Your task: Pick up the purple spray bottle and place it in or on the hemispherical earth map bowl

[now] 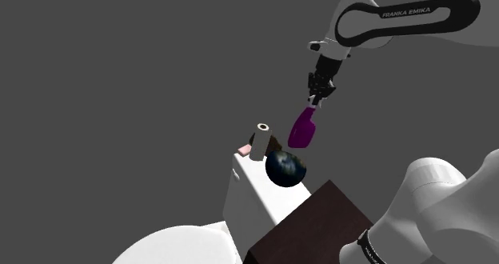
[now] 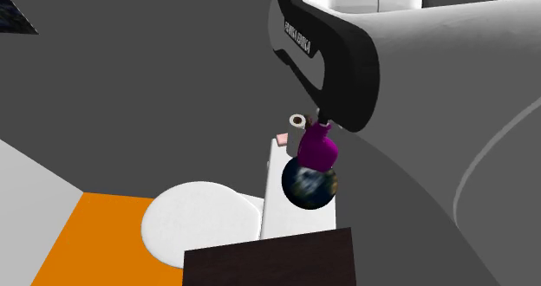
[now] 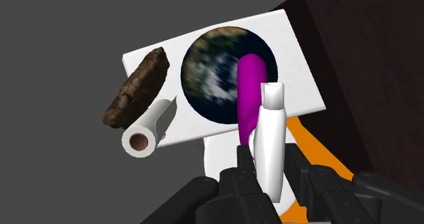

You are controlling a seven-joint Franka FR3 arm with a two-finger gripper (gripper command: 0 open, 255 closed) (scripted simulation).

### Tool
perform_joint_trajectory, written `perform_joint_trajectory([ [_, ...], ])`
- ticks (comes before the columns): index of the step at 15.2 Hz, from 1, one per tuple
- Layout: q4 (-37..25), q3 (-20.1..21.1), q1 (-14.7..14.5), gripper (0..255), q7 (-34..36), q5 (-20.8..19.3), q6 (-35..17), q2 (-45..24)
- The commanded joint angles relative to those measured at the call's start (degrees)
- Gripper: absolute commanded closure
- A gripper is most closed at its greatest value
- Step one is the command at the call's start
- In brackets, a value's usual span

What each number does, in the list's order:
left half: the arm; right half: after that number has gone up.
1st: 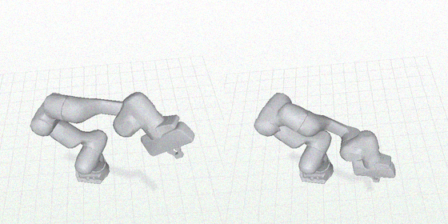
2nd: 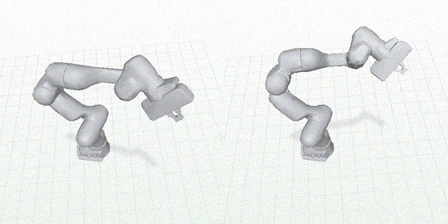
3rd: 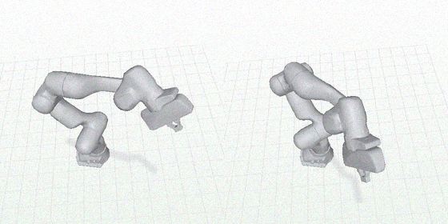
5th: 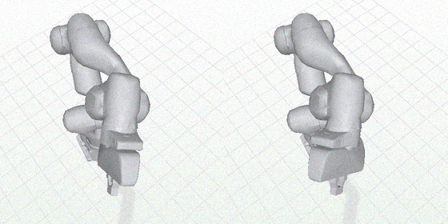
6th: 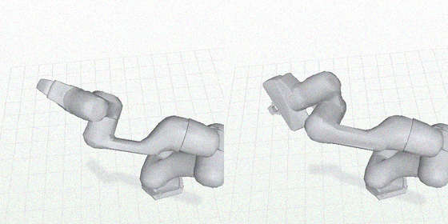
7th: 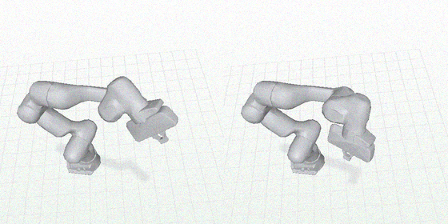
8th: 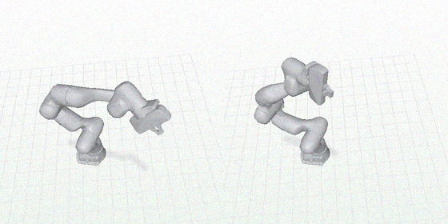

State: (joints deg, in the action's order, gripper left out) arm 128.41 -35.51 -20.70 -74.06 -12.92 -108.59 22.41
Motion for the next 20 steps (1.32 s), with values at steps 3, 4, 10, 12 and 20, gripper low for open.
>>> perform_joint_trajectory([
  [3, 2.5, -0.8, 0.4, 255, -0.1, -0.1, -3.2, 0.0],
  [4, 3.2, -1.0, 0.4, 255, -0.1, -0.1, -4.0, -0.2],
  [10, 6.5, -2.2, 0.3, 255, -0.6, 0.1, -8.9, -1.9],
  [12, 7.6, -2.6, 0.3, 255, -0.8, 0.2, -10.6, -2.6],
  [20, 11.3, -4.6, -0.3, 255, -2.0, 1.2, -17.5, -6.1],
])
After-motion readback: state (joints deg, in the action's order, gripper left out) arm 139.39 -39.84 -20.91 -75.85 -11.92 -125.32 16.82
